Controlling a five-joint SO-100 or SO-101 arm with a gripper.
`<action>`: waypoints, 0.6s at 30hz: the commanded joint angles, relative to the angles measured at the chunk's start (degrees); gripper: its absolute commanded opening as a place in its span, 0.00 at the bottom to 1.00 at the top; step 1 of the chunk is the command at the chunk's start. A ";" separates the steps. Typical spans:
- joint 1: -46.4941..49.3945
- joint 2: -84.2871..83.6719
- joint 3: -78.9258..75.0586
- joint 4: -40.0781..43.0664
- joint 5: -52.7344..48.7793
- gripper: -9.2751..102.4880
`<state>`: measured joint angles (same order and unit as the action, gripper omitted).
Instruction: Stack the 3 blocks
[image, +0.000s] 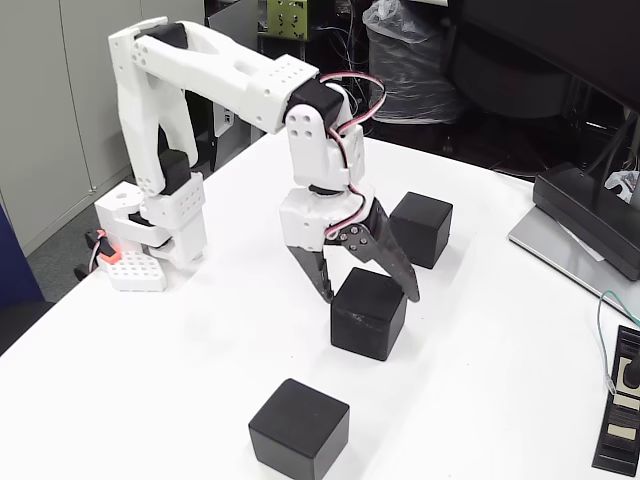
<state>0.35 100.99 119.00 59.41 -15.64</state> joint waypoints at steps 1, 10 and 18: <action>1.49 -1.67 -1.76 -3.08 -0.18 0.41; 2.37 -8.09 -1.76 -5.80 -0.53 0.33; 2.46 -8.00 -1.85 -6.15 0.00 0.11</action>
<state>2.72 93.96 116.72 53.26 -15.64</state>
